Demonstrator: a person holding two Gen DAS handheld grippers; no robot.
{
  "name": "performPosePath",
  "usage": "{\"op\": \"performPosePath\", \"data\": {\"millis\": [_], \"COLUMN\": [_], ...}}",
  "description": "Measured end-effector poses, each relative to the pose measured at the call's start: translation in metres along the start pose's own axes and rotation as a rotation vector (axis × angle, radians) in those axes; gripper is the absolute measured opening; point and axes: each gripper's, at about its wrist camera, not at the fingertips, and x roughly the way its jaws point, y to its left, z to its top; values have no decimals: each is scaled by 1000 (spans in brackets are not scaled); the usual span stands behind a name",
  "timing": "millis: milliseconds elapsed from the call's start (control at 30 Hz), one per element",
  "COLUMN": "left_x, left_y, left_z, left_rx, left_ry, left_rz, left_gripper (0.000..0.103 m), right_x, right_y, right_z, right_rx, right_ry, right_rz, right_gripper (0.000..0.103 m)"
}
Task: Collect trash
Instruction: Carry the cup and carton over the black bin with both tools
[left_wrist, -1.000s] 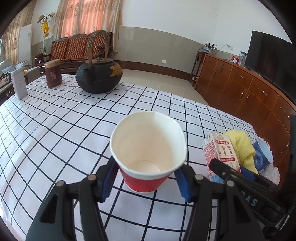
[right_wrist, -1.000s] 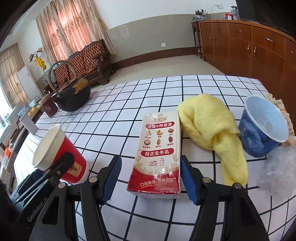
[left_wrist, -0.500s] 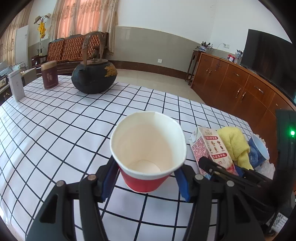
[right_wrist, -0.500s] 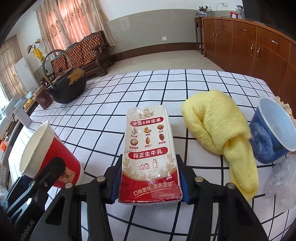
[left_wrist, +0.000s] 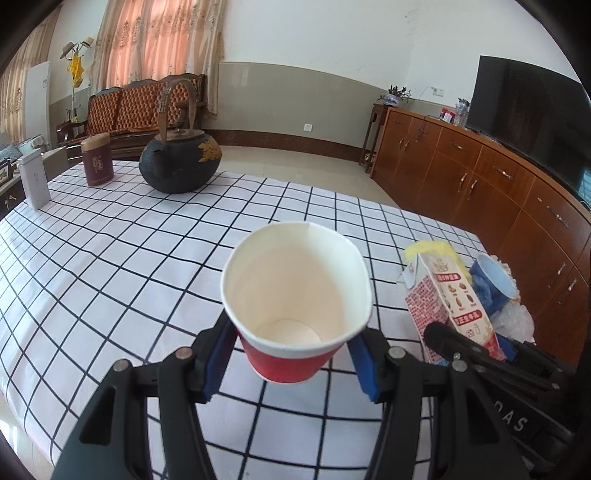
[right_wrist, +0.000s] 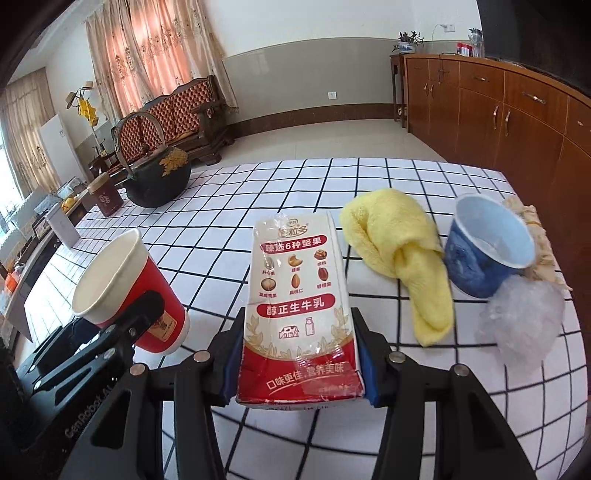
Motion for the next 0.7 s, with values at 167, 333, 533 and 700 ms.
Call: {"op": "performPosePath", "data": {"millis": [167, 333, 533, 700], "left_x": [-17, -34, -48, -59], "left_y": [-10, -26, -52, -81], "left_z": [-12, -22, -31, -38], "left_rx": [20, 65, 107, 133], "left_ry": [-3, -5, 0, 11], "left_rz": [-28, -47, -81, -132], "left_gripper": [59, 59, 59, 58], "right_x": [-31, -64, -108, -139], "right_y": [-14, -29, -56, -81], "right_z": [-14, -31, -53, -67], "right_rx": [18, 30, 70, 111], "right_ry": [-19, -45, -81, -111], "right_rz": [-4, -10, -21, -32], "right_gripper": [53, 53, 53, 53]}}
